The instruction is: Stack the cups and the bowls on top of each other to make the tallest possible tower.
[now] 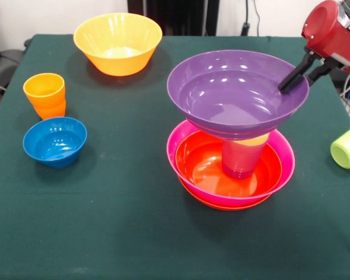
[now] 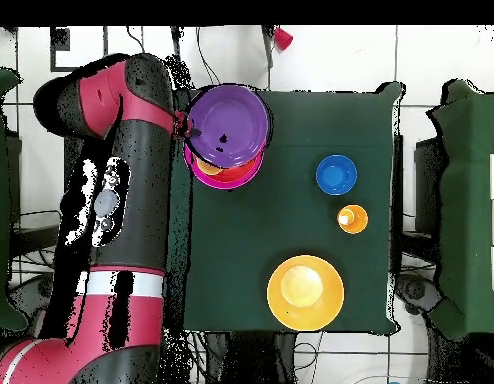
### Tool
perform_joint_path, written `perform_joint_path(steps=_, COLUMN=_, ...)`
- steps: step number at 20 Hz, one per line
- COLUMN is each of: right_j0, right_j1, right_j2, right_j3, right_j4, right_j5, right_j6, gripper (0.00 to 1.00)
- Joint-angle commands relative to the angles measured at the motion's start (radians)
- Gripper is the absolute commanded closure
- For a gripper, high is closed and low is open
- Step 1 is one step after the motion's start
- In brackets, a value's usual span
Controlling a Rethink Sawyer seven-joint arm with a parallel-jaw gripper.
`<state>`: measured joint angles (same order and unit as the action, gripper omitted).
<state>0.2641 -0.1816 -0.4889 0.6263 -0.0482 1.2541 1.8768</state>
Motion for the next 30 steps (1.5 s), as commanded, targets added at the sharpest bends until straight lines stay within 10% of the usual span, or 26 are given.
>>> perform_joint_path(steps=1, right_j0=0.000, right_j1=0.043, right_j2=0.039, right_j3=0.049, right_j4=-0.012, right_j5=-0.041, right_j6=0.227, gripper=1.00)
perform_joint_path(steps=30, right_j0=0.022, right_j1=0.098, right_j2=-0.014, right_j3=0.012, right_j4=-0.021, right_j5=-0.065, right_j6=0.282, gripper=1.00)
